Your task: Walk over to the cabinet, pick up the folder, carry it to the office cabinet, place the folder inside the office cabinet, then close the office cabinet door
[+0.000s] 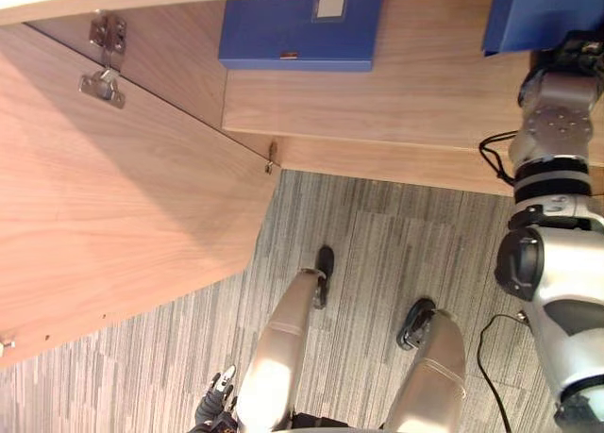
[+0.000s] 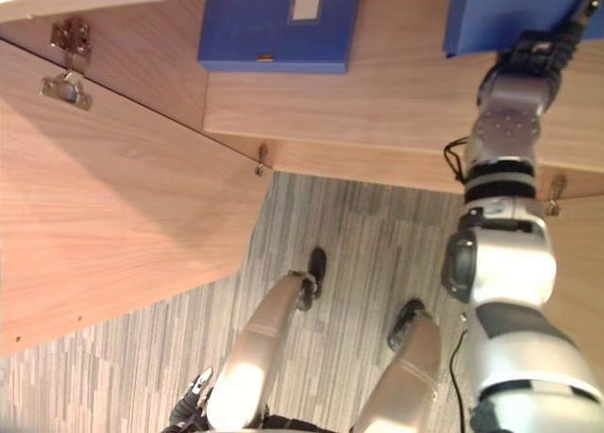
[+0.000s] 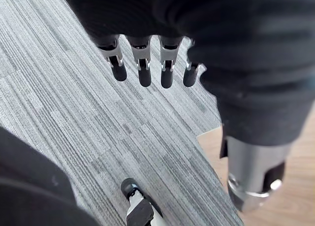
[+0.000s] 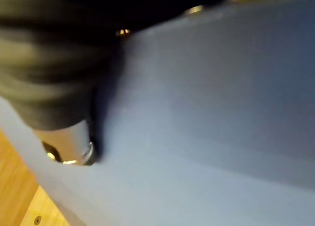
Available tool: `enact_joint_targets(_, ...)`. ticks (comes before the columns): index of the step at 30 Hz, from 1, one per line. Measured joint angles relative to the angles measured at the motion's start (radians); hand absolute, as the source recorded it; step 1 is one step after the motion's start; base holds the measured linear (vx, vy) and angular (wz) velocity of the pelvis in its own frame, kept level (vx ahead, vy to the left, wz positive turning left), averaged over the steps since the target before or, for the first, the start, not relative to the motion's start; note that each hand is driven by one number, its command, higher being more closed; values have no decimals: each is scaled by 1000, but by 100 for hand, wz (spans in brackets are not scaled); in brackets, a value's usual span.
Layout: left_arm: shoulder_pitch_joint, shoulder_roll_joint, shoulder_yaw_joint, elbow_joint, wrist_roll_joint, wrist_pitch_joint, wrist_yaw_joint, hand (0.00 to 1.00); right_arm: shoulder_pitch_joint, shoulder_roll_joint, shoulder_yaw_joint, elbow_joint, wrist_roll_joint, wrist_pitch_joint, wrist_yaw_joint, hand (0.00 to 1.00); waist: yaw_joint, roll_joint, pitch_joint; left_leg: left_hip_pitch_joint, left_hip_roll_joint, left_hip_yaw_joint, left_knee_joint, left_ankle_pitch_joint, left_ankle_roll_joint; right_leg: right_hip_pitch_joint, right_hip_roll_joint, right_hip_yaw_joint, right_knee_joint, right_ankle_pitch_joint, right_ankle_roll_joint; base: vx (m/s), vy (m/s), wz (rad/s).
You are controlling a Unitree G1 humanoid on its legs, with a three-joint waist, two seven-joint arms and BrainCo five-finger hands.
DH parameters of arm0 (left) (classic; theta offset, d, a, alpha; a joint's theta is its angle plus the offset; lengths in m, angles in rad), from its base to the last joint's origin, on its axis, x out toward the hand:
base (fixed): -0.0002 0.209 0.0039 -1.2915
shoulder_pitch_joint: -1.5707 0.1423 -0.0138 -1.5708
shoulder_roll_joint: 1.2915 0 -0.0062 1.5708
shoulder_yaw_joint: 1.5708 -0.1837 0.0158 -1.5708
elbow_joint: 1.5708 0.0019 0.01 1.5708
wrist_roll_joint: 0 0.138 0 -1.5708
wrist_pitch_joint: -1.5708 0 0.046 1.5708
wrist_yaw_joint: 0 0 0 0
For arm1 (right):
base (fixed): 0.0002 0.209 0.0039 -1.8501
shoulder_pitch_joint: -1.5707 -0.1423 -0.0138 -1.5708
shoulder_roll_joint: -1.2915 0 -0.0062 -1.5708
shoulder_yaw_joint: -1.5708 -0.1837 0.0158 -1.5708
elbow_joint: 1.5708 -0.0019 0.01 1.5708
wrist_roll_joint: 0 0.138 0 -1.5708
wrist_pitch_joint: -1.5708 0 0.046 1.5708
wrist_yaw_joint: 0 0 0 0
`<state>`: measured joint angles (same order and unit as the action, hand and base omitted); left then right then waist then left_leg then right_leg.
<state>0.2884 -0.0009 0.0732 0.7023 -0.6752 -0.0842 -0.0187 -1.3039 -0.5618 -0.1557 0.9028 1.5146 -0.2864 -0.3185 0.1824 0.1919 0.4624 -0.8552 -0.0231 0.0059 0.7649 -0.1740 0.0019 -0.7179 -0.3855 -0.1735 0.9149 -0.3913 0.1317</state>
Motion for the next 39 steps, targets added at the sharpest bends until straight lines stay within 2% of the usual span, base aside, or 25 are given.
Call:
enact_joint_targets(5, 0, -7, 8, 0, 1, -1, 14, 0, -18, -28, 5, 2, 1, -15, -14, 100, -2, 0, 0, 1, -5, -3, -24, 14, 1, 0, -4, -6, -6, 0, 0, 5, -31, 6)
enact_joint_targets(13, 0, -15, 21, 1, 3, -2, 33, 0, -90, -56, 115, 36, 5, -19, -39, 100, -12, 0, 1, -21, -8, -8, -48, 46, -10, -35, -2, -6, 2, 0, -1, -20, -41, 4)
enact_joint_targets(24, -15, -16, 23, 31, 4, -3, 52, 0, -114, -53, 106, 36, 37, -51, -47, 100, -12, 0, 2, -25, -29, -21, -85, 79, -12, -46, -13, -14, 4, -2, -5, -5, -23, 8)
enact_joint_targets(29, -32, -15, 30, 55, 12, -3, 63, 0, -112, -23, 31, 36, 86, -72, -83, 100, -11, 0, 2, -33, -35, -21, -94, 84, -10, -56, -19, -14, 0, -1, -5, 40, -12, 4)
enact_joint_targets(30, -33, -15, 30, 55, 12, -4, 63, 0, -109, -17, 18, 36, 100, -81, -89, 0, -11, 0, 2, -33, -35, -21, -95, 84, -10, -57, -19, -14, -2, -1, -5, 48, -24, 1)
enact_joint_targets(34, -34, -19, 35, 60, 12, -6, 68, 0, -96, -18, 18, 34, 111, -98, -93, 0, -12, -1, 2, -33, -35, -21, -98, 85, -10, -56, -18, -15, -5, -1, -6, 39, -26, 1)
enact_joint_targets(39, -41, -34, 70, 95, 12, -9, 69, 0, -82, -21, 28, 33, 68, -82, -94, 0, -27, -2, 2, -33, -31, -20, -98, 85, -10, -53, -17, -15, -13, 3, -6, 11, -13, -2)
